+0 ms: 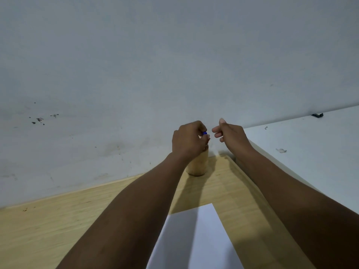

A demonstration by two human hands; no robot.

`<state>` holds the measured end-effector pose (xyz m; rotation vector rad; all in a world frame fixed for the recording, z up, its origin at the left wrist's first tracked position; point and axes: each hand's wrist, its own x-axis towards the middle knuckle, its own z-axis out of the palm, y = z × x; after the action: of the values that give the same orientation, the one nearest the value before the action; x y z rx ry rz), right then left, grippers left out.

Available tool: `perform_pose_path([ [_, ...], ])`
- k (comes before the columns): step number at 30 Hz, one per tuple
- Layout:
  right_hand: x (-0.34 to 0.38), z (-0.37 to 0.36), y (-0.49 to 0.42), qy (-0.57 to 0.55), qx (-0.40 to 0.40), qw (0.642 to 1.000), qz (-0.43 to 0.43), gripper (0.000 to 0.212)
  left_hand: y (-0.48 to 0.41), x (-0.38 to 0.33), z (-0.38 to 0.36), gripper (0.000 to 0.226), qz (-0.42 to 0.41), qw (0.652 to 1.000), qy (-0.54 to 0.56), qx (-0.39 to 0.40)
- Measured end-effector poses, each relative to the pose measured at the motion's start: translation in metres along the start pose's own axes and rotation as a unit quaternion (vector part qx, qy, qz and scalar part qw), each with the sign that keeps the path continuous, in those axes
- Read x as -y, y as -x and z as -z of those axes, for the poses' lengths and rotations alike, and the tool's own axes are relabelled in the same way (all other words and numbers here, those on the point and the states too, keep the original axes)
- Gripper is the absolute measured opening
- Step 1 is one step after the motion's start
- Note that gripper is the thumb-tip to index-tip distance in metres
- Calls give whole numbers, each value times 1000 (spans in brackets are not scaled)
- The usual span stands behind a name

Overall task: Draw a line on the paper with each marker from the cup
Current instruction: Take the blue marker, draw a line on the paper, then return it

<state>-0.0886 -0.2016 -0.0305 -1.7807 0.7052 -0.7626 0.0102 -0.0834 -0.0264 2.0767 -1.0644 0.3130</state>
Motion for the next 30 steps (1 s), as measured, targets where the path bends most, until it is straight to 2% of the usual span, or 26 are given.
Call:
perform_pose_path([
  [5,28,-5,19,-11,23,999,31,35,-9,-17,52,13,36,988,134,-67],
  [11,78,-19,54,-30,111,987,108,15,0,-17,126,11,97,952,261,-124],
  [15,101,-31,78,-37,177,977,116,22,31,2,166,18,160,928,320,-106],
  [17,108,-40,89,-57,217,970,94,22,52,18,183,24,194,915,342,-89],
  [20,110,-59,106,-138,270,952,32,25,84,46,198,22,234,907,345,-61],
  [25,97,-98,140,-343,326,873,-121,31,136,83,200,32,293,884,355,-81],
  [27,85,-117,154,-348,324,868,-145,29,153,94,195,32,305,878,362,-67],
  [30,67,-147,173,-309,321,879,-167,30,172,100,184,33,306,884,352,-27],
])
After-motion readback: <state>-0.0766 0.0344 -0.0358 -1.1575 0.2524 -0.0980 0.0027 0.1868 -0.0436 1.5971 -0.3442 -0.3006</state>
